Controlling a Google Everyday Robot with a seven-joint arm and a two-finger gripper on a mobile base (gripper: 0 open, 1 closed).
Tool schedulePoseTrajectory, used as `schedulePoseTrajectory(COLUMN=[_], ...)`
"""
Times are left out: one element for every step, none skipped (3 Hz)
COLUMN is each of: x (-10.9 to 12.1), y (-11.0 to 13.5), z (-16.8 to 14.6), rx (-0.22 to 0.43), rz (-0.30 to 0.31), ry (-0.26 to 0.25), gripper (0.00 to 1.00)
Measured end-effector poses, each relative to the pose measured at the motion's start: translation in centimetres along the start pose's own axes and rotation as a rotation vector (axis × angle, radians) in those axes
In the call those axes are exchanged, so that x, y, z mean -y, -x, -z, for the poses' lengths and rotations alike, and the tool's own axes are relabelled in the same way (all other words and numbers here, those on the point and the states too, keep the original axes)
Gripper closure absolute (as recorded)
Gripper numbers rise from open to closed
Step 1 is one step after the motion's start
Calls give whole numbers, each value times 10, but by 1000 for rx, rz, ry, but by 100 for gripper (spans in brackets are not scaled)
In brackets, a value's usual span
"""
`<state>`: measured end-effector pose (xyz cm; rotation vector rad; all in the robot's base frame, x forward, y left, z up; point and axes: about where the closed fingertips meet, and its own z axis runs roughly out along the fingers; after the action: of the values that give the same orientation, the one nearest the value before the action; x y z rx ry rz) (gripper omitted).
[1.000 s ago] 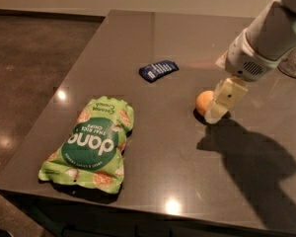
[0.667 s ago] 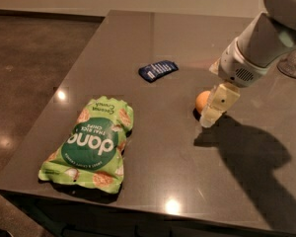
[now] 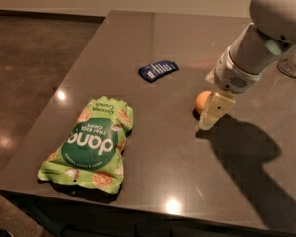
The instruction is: Move orange near green rice chip bag
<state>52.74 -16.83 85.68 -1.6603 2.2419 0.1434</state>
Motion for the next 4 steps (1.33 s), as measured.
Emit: schedulePoseTrajectory(x=[2, 1, -11, -40], y=[-7, -8, 11, 40], z=[-4, -2, 8, 7], rx=[-38, -42, -1, 40], rz=[7, 12, 53, 150], ry=[-17, -23, -23, 6], gripper=[38, 61, 83, 100])
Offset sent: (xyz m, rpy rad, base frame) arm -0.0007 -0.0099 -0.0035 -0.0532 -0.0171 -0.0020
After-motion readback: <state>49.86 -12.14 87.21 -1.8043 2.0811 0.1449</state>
